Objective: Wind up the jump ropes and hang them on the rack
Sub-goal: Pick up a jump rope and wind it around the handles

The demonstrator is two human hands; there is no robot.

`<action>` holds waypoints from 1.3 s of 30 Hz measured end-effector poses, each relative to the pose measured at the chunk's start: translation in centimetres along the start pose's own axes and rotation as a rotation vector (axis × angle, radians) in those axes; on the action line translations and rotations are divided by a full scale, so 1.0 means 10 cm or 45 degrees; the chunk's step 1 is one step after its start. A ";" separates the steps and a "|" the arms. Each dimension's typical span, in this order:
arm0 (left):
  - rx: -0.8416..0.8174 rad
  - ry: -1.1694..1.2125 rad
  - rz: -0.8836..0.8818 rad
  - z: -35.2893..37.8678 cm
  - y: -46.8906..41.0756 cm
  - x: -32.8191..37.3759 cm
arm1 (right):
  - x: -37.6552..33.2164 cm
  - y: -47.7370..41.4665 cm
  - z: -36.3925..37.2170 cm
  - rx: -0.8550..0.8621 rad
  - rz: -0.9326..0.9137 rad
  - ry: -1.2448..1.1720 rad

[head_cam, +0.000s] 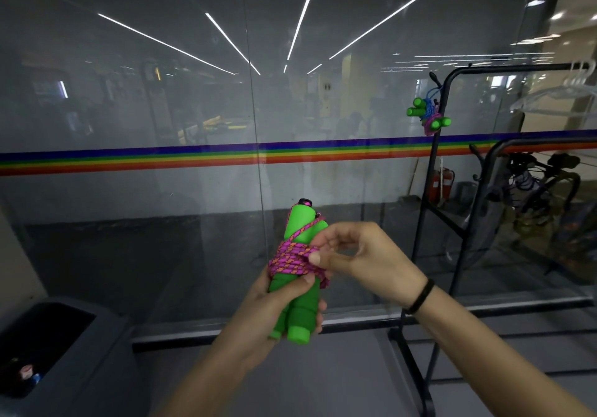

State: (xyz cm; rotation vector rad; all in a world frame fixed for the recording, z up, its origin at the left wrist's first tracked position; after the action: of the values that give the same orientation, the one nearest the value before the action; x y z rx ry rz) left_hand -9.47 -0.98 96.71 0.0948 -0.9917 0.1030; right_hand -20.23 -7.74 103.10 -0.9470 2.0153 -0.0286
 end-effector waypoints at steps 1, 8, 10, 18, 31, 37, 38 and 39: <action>0.002 0.000 -0.006 -0.01 0.00 -0.01 | 0.00 0.00 0.01 -0.045 0.018 -0.053; -0.024 -0.012 -0.079 -0.07 0.00 -0.13 | -0.07 0.01 0.03 0.110 -0.054 0.264; -0.011 -0.014 -0.101 -0.06 0.00 -0.16 | -0.10 0.00 0.03 0.154 -0.065 0.239; 0.150 0.294 -0.269 -0.12 -0.07 -0.29 | -0.11 0.04 0.02 0.353 -0.016 -0.137; 0.107 0.787 -0.363 -0.35 0.06 -0.37 | 0.13 0.07 -0.12 0.470 0.117 -0.673; 0.090 0.330 -0.363 -0.43 -0.04 -0.37 | -0.11 0.05 -0.09 0.259 -0.076 -0.329; 0.124 0.208 -0.308 -0.45 -0.08 -0.35 | -0.14 0.04 -0.06 0.236 -0.090 -0.221; 0.149 0.081 -0.245 -0.46 -0.12 -0.33 | -0.15 0.03 -0.03 0.232 -0.089 -0.094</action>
State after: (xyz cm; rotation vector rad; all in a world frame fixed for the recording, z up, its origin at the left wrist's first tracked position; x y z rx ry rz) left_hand -7.30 -1.70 91.45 0.2922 -0.9085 -0.0125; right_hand -20.17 -6.65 104.21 -0.8886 1.8762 -0.2092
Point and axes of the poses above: each hand's wrist, its own y-axis away from the middle knuckle, its own z-axis out of the palm, x = y × z, the point moved 6 cm from there along -y, towards the middle knuckle, and after that the axes turned 14 degrees about y, right-handed, at the moved point
